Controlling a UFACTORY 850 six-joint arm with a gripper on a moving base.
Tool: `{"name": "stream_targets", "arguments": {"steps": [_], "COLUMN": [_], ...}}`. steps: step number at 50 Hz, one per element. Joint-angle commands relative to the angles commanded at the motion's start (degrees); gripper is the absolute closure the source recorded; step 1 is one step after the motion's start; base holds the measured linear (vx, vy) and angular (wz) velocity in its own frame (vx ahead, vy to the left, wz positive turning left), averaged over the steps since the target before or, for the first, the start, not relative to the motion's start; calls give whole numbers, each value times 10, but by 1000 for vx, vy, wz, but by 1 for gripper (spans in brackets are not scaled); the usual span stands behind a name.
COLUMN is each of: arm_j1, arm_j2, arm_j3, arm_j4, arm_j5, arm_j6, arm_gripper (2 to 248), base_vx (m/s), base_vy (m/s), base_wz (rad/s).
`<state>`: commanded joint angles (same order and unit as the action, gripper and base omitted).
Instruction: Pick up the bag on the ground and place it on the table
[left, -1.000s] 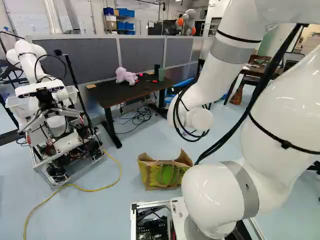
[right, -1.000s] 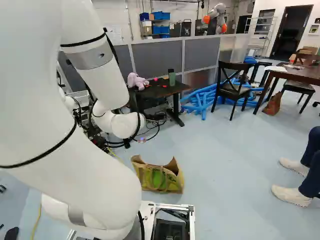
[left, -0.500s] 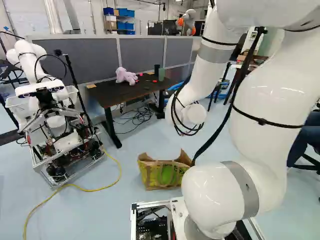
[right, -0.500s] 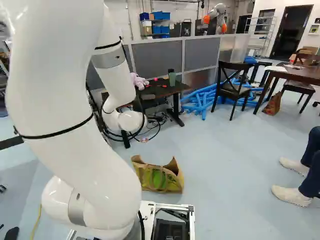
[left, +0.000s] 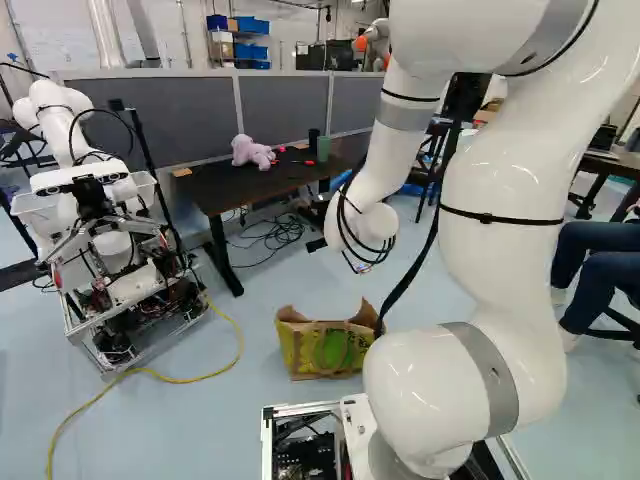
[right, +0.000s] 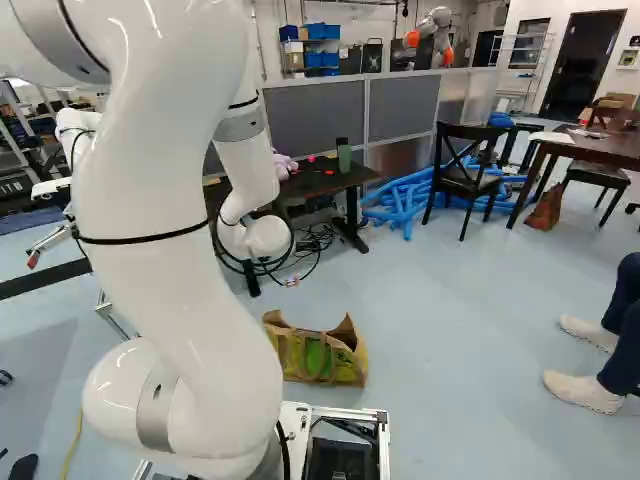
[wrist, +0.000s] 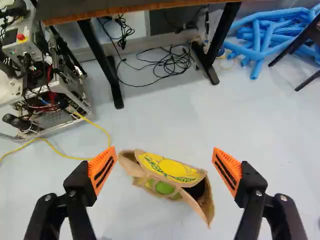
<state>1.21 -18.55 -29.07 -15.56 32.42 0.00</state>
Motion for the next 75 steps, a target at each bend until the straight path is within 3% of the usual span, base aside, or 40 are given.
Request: {"name": "stream_targets", "arguments": {"steps": [16, 50, 75], "arm_j1": [2, 2, -4], "arm_j2": [-42, -125, -191], "arm_j3": [-22, -62, -100], "arm_j4": [-43, -116, -161], "arm_j5": [-42, -122, -192], "arm_j6": [-10, -199, -211], "arm_gripper": [3, 3, 3], "base_vx": [0, 0, 0], "base_vy": [0, 0, 0], "base_wz": [0, 0, 0]}}
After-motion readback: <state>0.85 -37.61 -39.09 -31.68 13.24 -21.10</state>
